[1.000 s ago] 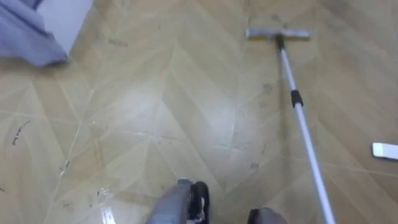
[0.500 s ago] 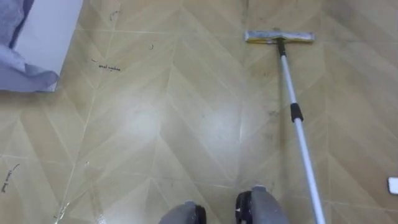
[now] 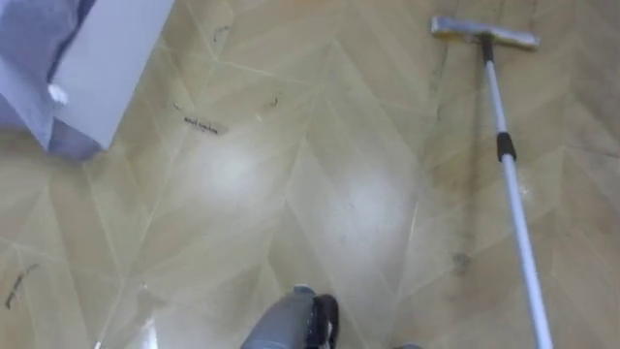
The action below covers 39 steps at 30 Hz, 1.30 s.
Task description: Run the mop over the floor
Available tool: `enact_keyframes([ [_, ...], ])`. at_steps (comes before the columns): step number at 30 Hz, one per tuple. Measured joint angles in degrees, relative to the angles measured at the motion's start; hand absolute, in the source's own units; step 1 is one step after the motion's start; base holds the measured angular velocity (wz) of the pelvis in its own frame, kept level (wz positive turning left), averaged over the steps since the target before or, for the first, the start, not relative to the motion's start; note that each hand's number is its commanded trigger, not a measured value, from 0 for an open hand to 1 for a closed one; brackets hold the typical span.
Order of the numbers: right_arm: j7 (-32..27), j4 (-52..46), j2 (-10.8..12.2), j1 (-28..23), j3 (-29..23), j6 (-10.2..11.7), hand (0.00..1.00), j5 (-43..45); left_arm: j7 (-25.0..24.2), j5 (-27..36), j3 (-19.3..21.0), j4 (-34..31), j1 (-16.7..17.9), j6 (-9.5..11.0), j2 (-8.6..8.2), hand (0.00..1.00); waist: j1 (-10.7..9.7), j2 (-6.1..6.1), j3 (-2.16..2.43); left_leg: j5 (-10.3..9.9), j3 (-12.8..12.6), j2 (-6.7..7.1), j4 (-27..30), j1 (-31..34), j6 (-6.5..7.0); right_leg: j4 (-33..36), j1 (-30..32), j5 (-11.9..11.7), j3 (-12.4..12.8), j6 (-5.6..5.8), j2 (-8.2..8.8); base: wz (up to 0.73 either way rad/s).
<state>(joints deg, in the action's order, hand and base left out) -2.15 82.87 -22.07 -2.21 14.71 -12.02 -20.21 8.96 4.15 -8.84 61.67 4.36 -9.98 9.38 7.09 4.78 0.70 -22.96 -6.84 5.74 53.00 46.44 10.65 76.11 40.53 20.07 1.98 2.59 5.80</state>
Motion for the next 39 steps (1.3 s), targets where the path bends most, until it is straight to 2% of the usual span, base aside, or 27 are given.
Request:
enact_keyframes([
  [2,-0.71,-0.02,1.48,-2.16,-0.04,-0.11,1.0,-0.03,1.08,0.38,0.08,-0.45,-0.53,0.65,0.02,0.0,-1.48,1.51,-0.41,-1.5,0.9,0.13,-0.69,-2.3,0.17,2.62,4.55,0.09,0.34,-0.27,-1.03,-0.36],
  [4,-1.51,-0.59,3.76,-2.74,-0.09,-0.11,1.0,0.19,1.7,0.35,-0.09,-1.31,-0.4,0.85,0.05,0.0,-2.39,2.03,-0.6,-2.3,1.75,0.16,-1.72,-3.83,-0.1,-0.73,9.24,0.48,0.07,-0.41,-2.17,-0.61],
  [7,-3.07,-2.3,6.54,-1.11,-0.84,-1.77,1.0,2.34,1.63,0.61,-0.92,-1.28,-0.12,0.63,-0.66,0.0,-2.65,1.87,-1.42,-3.24,5.5,1.65,-3.63,-6.82,-1.0,-15.85,11.84,0.31,-2.1,-0.82,-2.64,-0.65],
  [9,-3.23,-2.51,6.85,2.32,-1.01,-3.21,1.0,4.09,1.71,0.66,-0.39,-0.9,0.86,-0.46,-1.26,0.0,-2.49,1.82,-1.6,-5.19,8.65,2.81,-3.56,-9.06,-1.79,-26.63,10.15,-0.78,-5.43,-2.65,-3.03,-0.49],
  [10,-3.41,-2.47,6.65,3.36,-1.07,-3.71,1.0,4.48,1.81,0.76,-0.42,-0.87,1.02,-1.02,-1.29,0.0,-2.51,1.38,-1.87,-5.72,9.49,3.26,-3.26,-9.57,-2.07,-26.65,9.53,-1.19,-5.37,-3.68,-2.84,-0.11],
  [11,-3.88,-2.2,6.06,5.7,-1.4,-4.87,1.0,5.03,2.09,1.03,-0.53,-0.86,1.1,-1.92,-1.27,0.0,-2.48,1.36,-1.84,-6.36,9.98,3.54,-1.7,-9.81,-3.25,-25.82,8.53,-0.89,-6.67,-4.14,-1.8,0.16],
  [12,-4.18,-1.74,5.05,9.05,-1.43,-6.03,1.0,5.69,2.6,1.98,-0.6,-1.1,1.1,-2.31,-0.82,0.0,-2.11,0.55,-2.02,-4.79,7.81,2.85,4.33,-7.75,-6.8,-23.65,8.08,0.53,-7.7,-4.6,-0.5,0.18],
  [13,-4.16,-1.74,4.54,10.89,-1.56,-6.41,1.0,6.21,3.04,2.48,-0.63,-1.11,1.12,-2.32,-0.44,0.0,-1.96,-0.23,-2.27,-3.0,6.27,2.2,8.33,-6.12,-9.63,-22.31,8.07,1.37,-7.52,-4.99,-0.27,0.14],
  [14,-4.0,-1.8,3.59,14.59,-1.31,-6.23,1.0,7.09,3.92,4.68,-0.97,-1.0,1.21,-2.59,0.6,0.0,-1.26,-2.02,-2.28,3.43,2.98,0.42,17.09,-1.94,-13.79,-19.71,8.2,3.04,-7.03,-5.6,0.14,0.0],
  [15,-3.57,-1.84,2.78,18.29,-1.26,-5.66,1.0,7.08,4.74,6.74,-2.13,-1.05,1.29,-2.55,1.9,0.0,0.15,-4.24,-2.21,13.64,0.78,-1.03,24.23,2.64,-13.84,-17.84,8.18,4.63,-6.25,-6.45,0.04,-0.03],
  [17,-2.06,-2.24,1.63,22.64,-0.73,-4.09,1.0,6.68,5.31,7.72,-3.39,-2.19,2.01,-2.64,3.13,0.0,2.16,-7.1,-2.29,27.66,-0.2,-2.44,31.64,9.69,-13.67,-16.57,7.87,6.24,-5.98,-7.3,0.14,-0.1],
  [18,-1.18,-2.62,1.04,25.06,-0.8,-2.74,1.0,6.57,5.26,7.5,-3.3,-2.8,2.56,-2.62,3.24,0.0,3.48,-7.5,-2.63,24.76,-0.13,-4.58,36.01,14.14,-11.29,-15.98,6.81,7.3,-6.65,-7.27,-0.36,-0.06],
  [20,0.08,-3.07,1.38,26.79,-0.75,-0.75,1.0,5.44,4.57,7.13,-3.35,-3.58,3.93,-2.71,3.12,0.0,4.53,-8.47,-3.23,19.0,-0.31,-7.34,33.17,16.98,-9.96,-15.91,4.07,9.41,-6.84,-6.86,-0.88,0.08],
  [21,0.96,-3.06,1.5,26.48,-0.45,-0.34,1.0,4.12,3.33,6.62,-3.34,-4.13,5.29,-2.66,2.66,0.0,4.58,-8.19,-3.31,16.23,-0.22,-8.13,24.24,15.65,-10.15,-16.84,1.36,10.77,-7.29,-6.11,-1.04,0.2],
  [22,1.15,-3.05,1.5,25.72,-0.24,-0.33,1.0,3.37,2.47,6.22,-3.33,-4.33,5.91,-2.69,2.42,0.0,4.6,-7.83,-3.2,15.45,-0.08,-8.3,17.49,14.06,-10.11,-17.66,-0.13,11.44,-7.64,-5.64,-1.02,0.26],
  [23,1.38,-3.05,1.37,23.45,-0.07,-0.23,1.0,1.41,0.8,5.25,-3.29,-4.74,6.39,-2.67,2.2,0.0,4.51,-6.59,-3.11,15.29,0.9,-8.56,3.86,10.25,-10.15,-19.44,-3.28,12.63,-8.64,-4.88,-1.02,0.29],
  [24,1.54,-3.07,1.38,20.02,0.4,0.09,1.0,-0.18,-0.46,4.22,-2.64,-4.33,6.33,-2.76,2.25,0.0,4.16,-6.0,-2.86,11.94,0.87,-7.94,-3.5,7.57,-8.17,-20.98,-5.83,13.98,-9.14,-3.76,-0.22,0.36],
  [25,1.58,-2.91,1.33,18.1,0.27,0.11,1.0,-0.34,-0.83,3.72,-2.39,-4.22,6.0,-2.76,2.26,0.0,3.62,-5.66,-2.55,10.63,0.38,-7.32,-3.61,6.86,-6.55,-21.73,-6.84,14.59,-9.78,-3.11,0.67,0.56],
  [27,0.88,-1.46,0.69,10.38,0.28,0.11,1.0,-0.24,-0.99,1.86,-1.23,-3.27,3.91,-2.59,1.43,0.0,1.95,-4.45,-2.23,6.57,-1.45,-3.75,-3.19,4.13,-3.25,-18.43,-8.15,14.21,-7.68,-0.87,3.5,0.56],
  [28,0.54,-0.92,0.69,8.54,0.3,0.1,1.0,-0.23,-0.84,1.47,-0.84,-3.19,3.53,-2.55,1.09,0.0,1.64,-4.13,-2.0,5.83,-1.9,-2.9,-3.01,3.1,-2.42,-16.11,-7.52,12.66,-6.61,-0.35,4.07,0.22],
  [29,-0.12,-0.67,0.61,4.89,0.32,0.12,1.0,-0.2,-0.53,1.27,-0.31,-3.27,3.49,-2.31,0.45,0.0,0.59,-2.68,-1.0,3.63,-1.96,-1.8,-2.39,1.38,-1.61,-11.22,-6.42,8.44,-4.73,0.18,4.46,-0.08],
  [30,-0.6,-0.6,0.83,1.98,0.32,0.12,1.0,-0.2,-0.48,1.33,-0.29,-3.8,3.37,-1.86,0.31,0.0,-0.24,-1.58,-0.38,1.57,-1.77,-1.1,-2.1,-0.5,-1.04,-6.4,-4.54,3.75,-2.44,-0.09,3.95,-0.18],
  [31,-0.9,-0.59,1.16,1.1,0.31,0.1,1.0,-0.21,-0.35,1.34,-0.21,-3.89,3.13,-1.59,0.34,0.0,-0.56,-1.28,-0.26,0.87,-1.6,-0.77,-2.15,-1.41,-0.82,-4.58,-3.42,2.88,-1.5,-0.17,3.51,-0.45],
  [33,-1.78,-0.51,2.92,0.0,0.39,-0.04,1.0,0.43,0.7,1.52,0.41,-4.24,2.22,-0.64,0.28,0.0,-1.78,-0.05,-1.08,-0.93,1.4,0.18,-2.67,-4.53,-1.09,-3.12,2.64,4.06,-1.07,-0.48,0.23,-0.69],
  [34,-2.15,-0.56,3.49,-0.02,0.42,-0.04,1.0,0.73,0.72,1.62,0.41,-4.33,2.21,-0.4,0.28,0.0,-2.07,0.4,-1.1,-1.21,2.04,0.2,-3.05,-5.23,-1.24,-4.44,3.92,4.25,-1.59,-0.58,-0.53,-0.71],
  [37,-3.97,-1.97,6.63,0.6,0.05,-0.79,1.0,3.3,1.15,1.24,0.67,-4.46,2.34,-0.49,-0.11,0.0,-2.7,0.55,-1.35,-1.76,7.11,1.5,-5.96,-8.83,-2.11,-20.2,7.72,3.68,-4.76,-1.89,-3.25,-0.64],
  [39,-4.03,-2.0,7.32,3.23,-0.29,-2.39,1.0,5.04,2.05,1.35,0.74,-4.17,2.53,-1.4,-0.65,0.0,-2.79,0.75,-1.46,-3.0,12.12,3.08,-6.54,-11.02,-3.17,-30.61,7.45,-0.46,-6.65,-4.15,-4.36,-0.32],
])
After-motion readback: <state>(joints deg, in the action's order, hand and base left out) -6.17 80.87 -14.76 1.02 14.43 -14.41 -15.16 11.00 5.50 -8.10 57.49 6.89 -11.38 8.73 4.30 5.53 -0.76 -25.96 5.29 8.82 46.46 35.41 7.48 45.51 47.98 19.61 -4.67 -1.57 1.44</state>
